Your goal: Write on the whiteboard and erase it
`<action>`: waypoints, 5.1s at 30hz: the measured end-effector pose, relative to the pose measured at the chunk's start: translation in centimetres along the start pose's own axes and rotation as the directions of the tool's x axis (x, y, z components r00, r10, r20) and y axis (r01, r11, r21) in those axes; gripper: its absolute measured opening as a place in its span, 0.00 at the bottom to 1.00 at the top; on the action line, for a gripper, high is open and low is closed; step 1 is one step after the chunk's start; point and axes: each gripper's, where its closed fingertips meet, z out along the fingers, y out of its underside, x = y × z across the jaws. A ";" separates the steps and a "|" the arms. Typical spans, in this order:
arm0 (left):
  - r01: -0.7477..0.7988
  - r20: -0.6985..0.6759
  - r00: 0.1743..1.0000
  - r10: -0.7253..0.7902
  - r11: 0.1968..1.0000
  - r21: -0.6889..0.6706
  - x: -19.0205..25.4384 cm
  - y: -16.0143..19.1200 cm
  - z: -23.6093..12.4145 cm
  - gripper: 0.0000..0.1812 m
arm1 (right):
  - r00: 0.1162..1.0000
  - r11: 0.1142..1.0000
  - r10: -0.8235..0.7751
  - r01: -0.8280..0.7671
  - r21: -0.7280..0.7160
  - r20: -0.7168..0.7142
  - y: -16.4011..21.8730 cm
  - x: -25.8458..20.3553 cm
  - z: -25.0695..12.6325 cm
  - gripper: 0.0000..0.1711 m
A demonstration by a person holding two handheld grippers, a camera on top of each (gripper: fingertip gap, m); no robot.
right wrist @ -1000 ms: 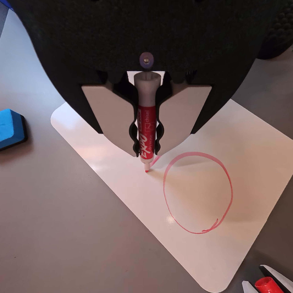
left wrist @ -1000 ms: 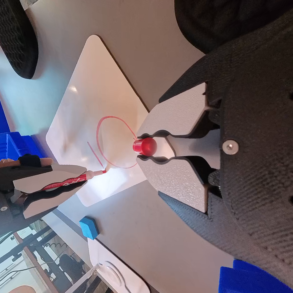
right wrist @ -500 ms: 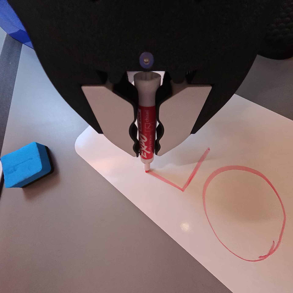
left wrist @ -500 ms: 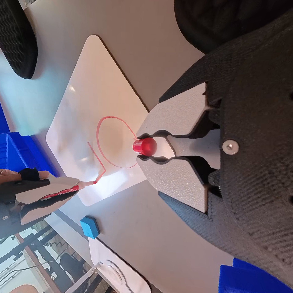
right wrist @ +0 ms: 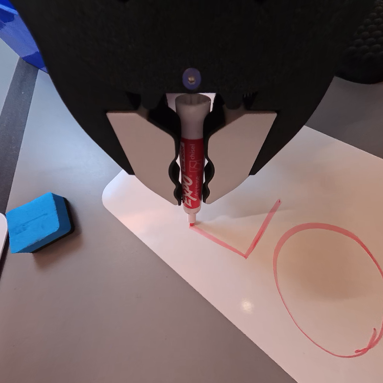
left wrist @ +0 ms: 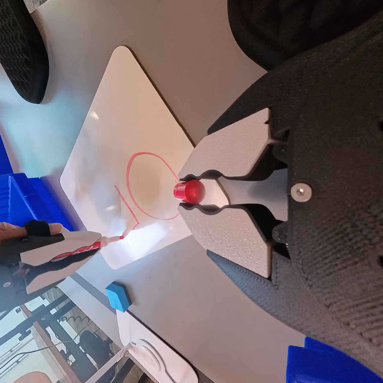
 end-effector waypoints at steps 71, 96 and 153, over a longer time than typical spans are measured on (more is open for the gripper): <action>0.014 0.000 1.000 -0.014 1.000 -0.002 -0.2 0.3 0.2 0.11 | 0.992 0.987 0.120 -0.116 0.113 -0.027 2.5 1.0 -1.2 0.11; 0.012 -0.002 1.000 -0.012 1.000 -0.005 -0.2 0.3 0.2 0.11 | 0.992 0.987 0.126 -0.126 0.104 -0.002 2.6 1.3 -0.9 0.11; 0.019 -0.004 1.000 -0.020 1.000 -0.003 -0.1 0.3 0.1 0.11 | 0.977 0.979 0.190 -0.182 0.094 -0.093 5.2 4.4 -1.5 0.11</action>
